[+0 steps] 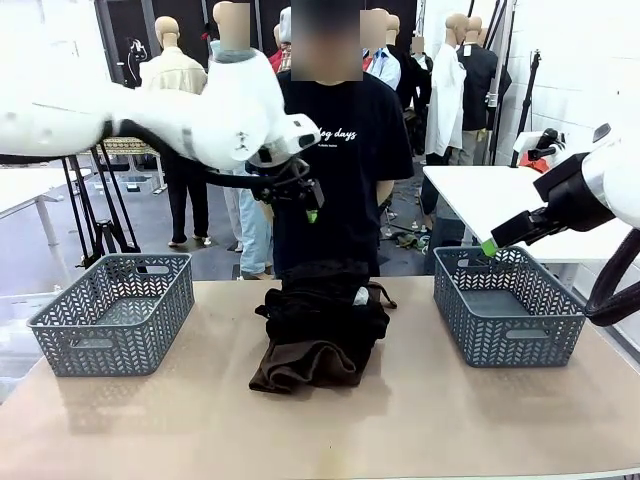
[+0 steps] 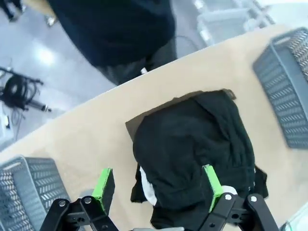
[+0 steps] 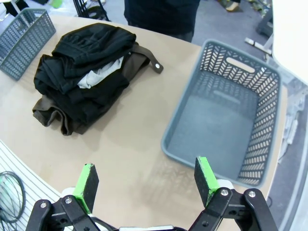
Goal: Sort the tops and bottoms.
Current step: Lift clothes from the center of the table with your left hand.
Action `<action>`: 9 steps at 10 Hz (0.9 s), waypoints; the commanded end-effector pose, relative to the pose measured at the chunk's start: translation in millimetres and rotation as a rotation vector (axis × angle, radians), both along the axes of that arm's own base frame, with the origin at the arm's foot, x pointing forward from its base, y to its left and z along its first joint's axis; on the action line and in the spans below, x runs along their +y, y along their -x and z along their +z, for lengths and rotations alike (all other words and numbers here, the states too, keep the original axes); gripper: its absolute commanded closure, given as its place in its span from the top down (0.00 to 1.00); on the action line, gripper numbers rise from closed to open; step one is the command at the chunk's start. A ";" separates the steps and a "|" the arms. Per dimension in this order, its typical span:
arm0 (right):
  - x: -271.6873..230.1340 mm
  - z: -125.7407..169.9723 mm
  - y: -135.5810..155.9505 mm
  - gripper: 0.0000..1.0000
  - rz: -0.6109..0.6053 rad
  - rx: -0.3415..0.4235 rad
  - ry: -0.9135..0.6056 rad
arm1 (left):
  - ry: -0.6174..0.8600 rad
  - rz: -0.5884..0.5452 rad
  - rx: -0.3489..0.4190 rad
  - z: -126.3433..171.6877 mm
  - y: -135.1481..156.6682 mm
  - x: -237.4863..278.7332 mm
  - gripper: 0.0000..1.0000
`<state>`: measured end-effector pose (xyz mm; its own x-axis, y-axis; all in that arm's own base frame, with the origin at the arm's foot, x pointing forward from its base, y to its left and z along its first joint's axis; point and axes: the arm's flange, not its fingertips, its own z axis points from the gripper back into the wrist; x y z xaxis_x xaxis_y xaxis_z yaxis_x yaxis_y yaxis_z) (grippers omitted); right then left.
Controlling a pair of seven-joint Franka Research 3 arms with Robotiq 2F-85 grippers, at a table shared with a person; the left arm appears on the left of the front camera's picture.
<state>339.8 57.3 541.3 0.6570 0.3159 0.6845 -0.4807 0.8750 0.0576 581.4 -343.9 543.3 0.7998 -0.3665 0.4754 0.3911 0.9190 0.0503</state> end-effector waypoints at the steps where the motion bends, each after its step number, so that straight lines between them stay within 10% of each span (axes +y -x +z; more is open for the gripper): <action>1: 0.0 -1.1 -1.7 1.00 0.001 0.002 -0.010 | -0.053 0.074 0.101 9.0 -28.8 -46.9 0.94; 5: 0.0 -1.1 -1.7 1.00 0.001 0.002 -0.010 | -0.063 0.075 0.353 -36.1 -54.4 -63.9 0.94; 9: 0.0 -1.1 -1.7 1.00 0.001 0.002 -0.010 | 0.070 0.122 0.414 -75.8 -52.0 -53.2 0.94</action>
